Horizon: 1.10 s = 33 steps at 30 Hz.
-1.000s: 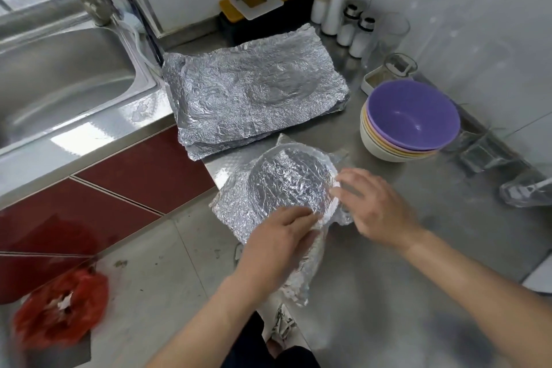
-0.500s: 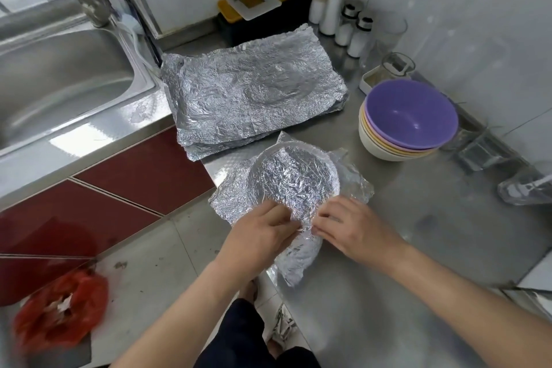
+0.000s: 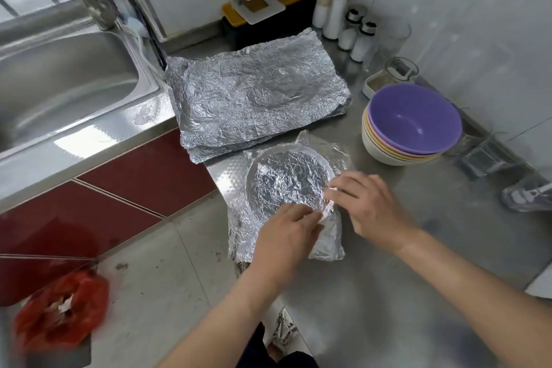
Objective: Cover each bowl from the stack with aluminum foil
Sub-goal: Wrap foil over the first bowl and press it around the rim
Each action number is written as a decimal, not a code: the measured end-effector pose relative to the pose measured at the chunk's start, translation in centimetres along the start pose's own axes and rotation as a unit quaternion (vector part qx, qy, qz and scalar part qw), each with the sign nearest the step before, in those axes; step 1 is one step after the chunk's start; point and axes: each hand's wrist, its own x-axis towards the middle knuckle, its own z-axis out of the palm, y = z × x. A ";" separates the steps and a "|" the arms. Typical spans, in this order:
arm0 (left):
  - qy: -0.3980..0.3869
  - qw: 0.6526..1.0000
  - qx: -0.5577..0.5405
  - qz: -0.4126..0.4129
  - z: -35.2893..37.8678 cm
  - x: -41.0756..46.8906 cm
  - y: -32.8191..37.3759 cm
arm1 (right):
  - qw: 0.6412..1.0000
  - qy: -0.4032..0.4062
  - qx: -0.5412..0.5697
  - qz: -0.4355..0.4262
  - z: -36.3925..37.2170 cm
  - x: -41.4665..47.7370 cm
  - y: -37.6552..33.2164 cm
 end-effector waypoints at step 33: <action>-0.044 0.995 0.039 0.079 -3.2 -4.0 -3.3 | 0.992 -0.060 0.110 -0.007 0.4 -2.9 -4.7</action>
